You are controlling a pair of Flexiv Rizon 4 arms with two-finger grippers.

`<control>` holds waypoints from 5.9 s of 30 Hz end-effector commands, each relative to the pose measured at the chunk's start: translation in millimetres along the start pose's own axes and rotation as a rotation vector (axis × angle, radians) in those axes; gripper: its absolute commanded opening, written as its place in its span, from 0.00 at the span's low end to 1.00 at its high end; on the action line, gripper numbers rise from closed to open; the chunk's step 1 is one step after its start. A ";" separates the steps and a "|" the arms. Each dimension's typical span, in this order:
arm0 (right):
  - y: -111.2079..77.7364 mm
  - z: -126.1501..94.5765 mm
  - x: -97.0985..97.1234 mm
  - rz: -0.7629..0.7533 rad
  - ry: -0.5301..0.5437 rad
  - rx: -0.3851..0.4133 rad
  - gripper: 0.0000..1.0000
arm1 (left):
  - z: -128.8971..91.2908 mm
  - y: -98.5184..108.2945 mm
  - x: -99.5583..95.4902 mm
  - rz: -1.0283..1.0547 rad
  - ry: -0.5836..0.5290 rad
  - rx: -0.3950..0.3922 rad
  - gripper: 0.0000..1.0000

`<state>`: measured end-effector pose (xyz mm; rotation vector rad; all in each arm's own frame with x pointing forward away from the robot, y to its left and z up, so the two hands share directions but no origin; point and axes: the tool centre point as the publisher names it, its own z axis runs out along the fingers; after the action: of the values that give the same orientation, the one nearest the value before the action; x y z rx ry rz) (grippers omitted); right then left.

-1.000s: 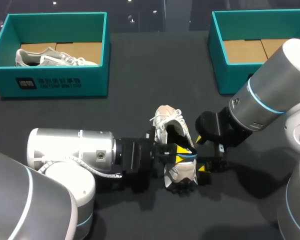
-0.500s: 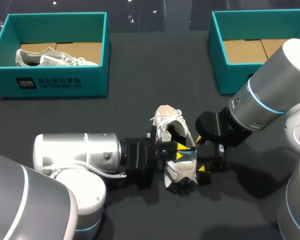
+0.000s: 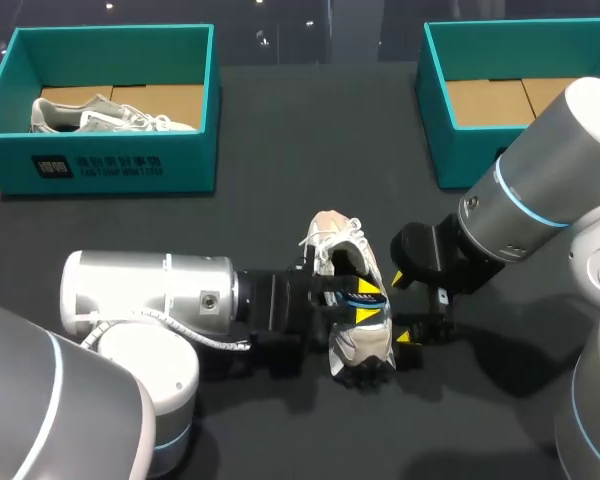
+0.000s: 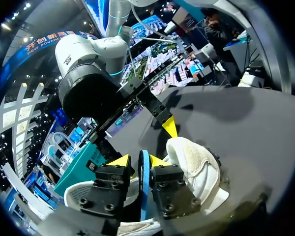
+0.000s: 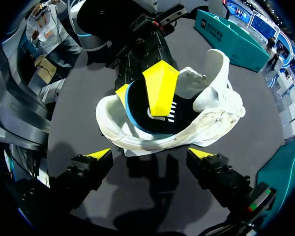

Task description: Take the shoe out of the shoebox, open the shoe tongue, remove and reinsert the insole, then place the shoe into the shoebox

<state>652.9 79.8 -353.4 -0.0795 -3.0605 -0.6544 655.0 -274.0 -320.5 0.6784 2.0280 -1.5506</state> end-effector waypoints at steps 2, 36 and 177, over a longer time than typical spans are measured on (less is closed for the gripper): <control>-0.3 0.2 1.6 0.000 -0.003 0.001 1.00 | -6.4 -4.8 3.3 -0.001 0.023 0.001 0.21; -0.3 0.2 1.6 0.000 -0.003 0.001 1.00 | -17.4 6.5 -4.8 -0.050 0.061 -0.077 0.29; -127.9 -121.2 11.5 0.053 -0.005 -0.007 1.00 | -48.3 14.7 -2.7 0.585 1.410 -0.186 0.00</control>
<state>637.3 -85.9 -295.7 -0.1580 -3.0451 -0.6671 666.9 -221.3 -308.5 2.4563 2.3064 -0.4209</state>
